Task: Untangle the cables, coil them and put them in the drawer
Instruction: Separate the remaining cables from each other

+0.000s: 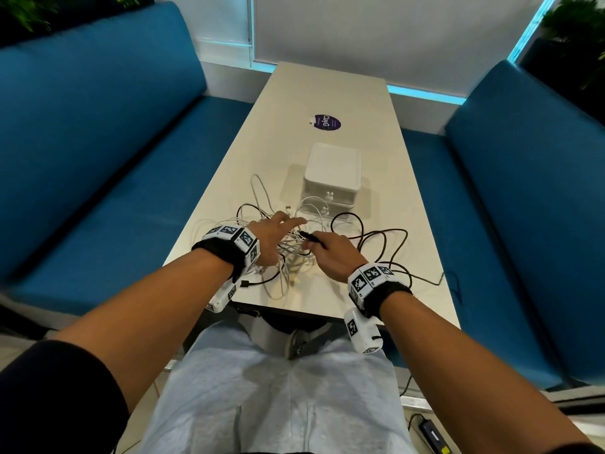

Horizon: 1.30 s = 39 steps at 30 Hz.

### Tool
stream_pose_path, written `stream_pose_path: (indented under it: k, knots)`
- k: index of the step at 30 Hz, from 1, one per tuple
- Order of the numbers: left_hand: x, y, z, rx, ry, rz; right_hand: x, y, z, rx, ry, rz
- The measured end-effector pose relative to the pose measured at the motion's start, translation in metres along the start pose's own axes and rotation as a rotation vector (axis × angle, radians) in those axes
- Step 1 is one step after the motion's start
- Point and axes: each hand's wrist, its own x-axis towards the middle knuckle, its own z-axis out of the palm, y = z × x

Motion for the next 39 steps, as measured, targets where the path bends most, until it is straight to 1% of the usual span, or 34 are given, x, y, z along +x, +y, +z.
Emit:
stream_pose_path:
  k: [4, 6, 8, 11, 14, 19, 22, 24, 27, 29, 31, 32, 35, 36, 39]
  knots:
    - [-0.001, -0.003, 0.0, -0.037, 0.109, 0.04, 0.005, -0.007, 0.008, -0.039, -0.016, -0.027]
    - [-0.001, -0.004, 0.0, -0.062, 0.137, 0.055, 0.007, -0.007, 0.01, -0.05, 0.001, -0.026]
    - [-0.002, -0.004, 0.0, -0.116, 0.152, 0.037, 0.009, -0.006, 0.011, -0.082, 0.004, -0.012]
    - [-0.003, -0.005, 0.0, -0.174, 0.14, -0.024, 0.013, -0.002, 0.013, -0.149, -0.028, 0.054]
    - [-0.004, -0.01, 0.002, -0.189, 0.105, -0.046, 0.015, 0.004, 0.015, -0.186, -0.054, 0.091]
    - [-0.005, -0.016, 0.004, -0.106, 0.113, -0.03, 0.014, 0.008, 0.017, -0.257, -0.071, 0.129]
    - [-0.002, -0.023, 0.008, -0.177, 0.087, -0.007, 0.015, 0.011, 0.015, -0.277, -0.058, 0.156]
    - [-0.002, -0.021, 0.006, -0.267, 0.128, 0.016, 0.015, 0.012, 0.013, -0.283, -0.053, 0.165]
    - [-0.003, -0.012, 0.003, -0.286, 0.29, 0.091, 0.015, 0.014, 0.011, -0.266, -0.046, 0.186]
    - [-0.006, -0.005, 0.004, -0.246, 0.383, 0.122, 0.015, 0.015, 0.01, -0.243, -0.034, 0.191]
    - [-0.008, 0.004, 0.007, -0.146, 0.409, 0.169, 0.015, 0.016, 0.008, -0.221, -0.03, 0.197]
    - [-0.008, 0.008, 0.01, -0.085, 0.381, 0.191, 0.015, 0.017, 0.008, -0.212, -0.031, 0.203]
    - [-0.007, 0.018, 0.019, 0.068, 0.24, 0.232, 0.013, 0.018, 0.005, -0.183, -0.036, 0.214]
    - [-0.005, 0.02, 0.022, 0.132, 0.224, 0.249, 0.013, 0.018, 0.004, -0.174, -0.035, 0.213]
    - [-0.002, 0.024, 0.026, 0.313, 0.26, 0.302, 0.01, 0.019, 0.002, -0.166, -0.046, 0.204]
